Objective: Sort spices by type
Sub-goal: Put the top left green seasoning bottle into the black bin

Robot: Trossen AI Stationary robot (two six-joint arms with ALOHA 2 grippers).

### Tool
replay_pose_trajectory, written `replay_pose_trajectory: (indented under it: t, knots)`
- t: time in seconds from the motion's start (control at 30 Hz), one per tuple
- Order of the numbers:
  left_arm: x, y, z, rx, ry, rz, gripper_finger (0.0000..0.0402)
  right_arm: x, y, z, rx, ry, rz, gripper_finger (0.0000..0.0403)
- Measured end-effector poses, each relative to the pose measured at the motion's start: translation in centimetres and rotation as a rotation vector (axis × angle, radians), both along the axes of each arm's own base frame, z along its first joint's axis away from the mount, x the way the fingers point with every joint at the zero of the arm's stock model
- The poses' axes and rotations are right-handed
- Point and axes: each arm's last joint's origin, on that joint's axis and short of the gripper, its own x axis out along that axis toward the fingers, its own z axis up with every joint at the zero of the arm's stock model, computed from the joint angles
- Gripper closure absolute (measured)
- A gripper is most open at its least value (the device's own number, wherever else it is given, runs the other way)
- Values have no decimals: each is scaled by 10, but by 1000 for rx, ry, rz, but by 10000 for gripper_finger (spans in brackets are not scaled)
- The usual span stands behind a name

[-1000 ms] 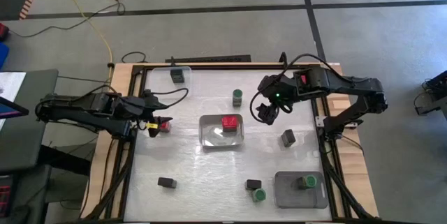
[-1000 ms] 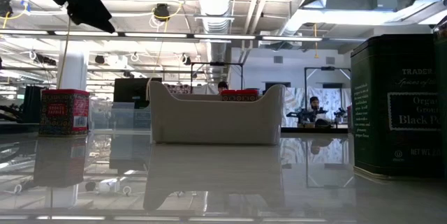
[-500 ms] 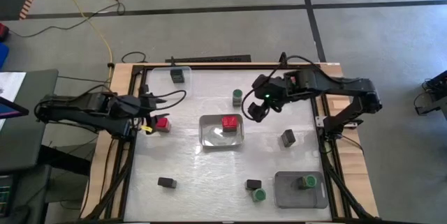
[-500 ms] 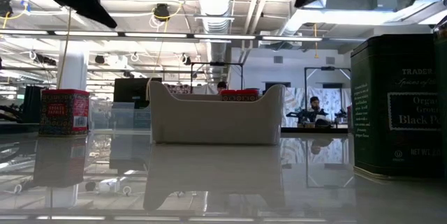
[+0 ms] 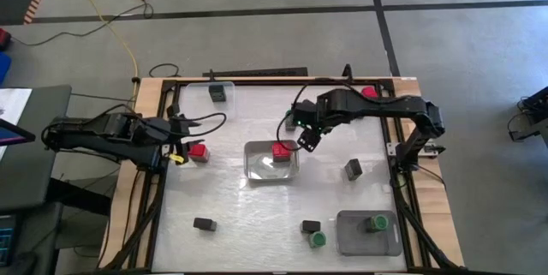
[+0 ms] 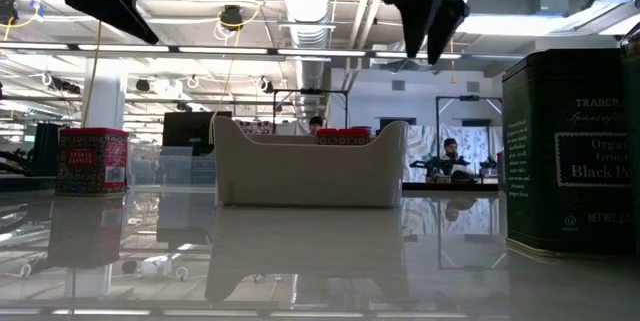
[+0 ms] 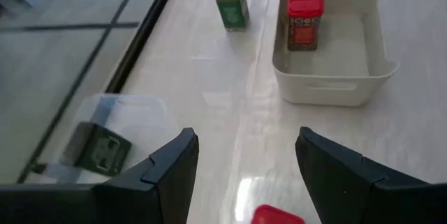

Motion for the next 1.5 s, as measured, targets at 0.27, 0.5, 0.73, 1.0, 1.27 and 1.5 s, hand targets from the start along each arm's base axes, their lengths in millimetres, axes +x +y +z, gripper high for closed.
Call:
replay_pose_trajectory:
  t: [0.27,0.5,0.73,1.0,1.27,1.5]
  knots:
    - [2,0,-2,-62,-6,39,173,0,-52,6,-81,-30,162,52]
    - [4,-1,-3,-99,-15,67,173,15,-103,0,-94,-178,330,52]
    - [6,-1,-3,-147,-33,103,173,39,-109,-28,-84,-151,508,52]
    - [7,-1,-3,-147,-30,103,173,62,-105,-71,-27,-41,633,52]
    - [8,-1,-4,-162,-32,116,173,66,-114,-96,24,23,612,52]
    - [9,-1,-4,-162,-25,117,173,63,-119,-96,41,27,603,93]
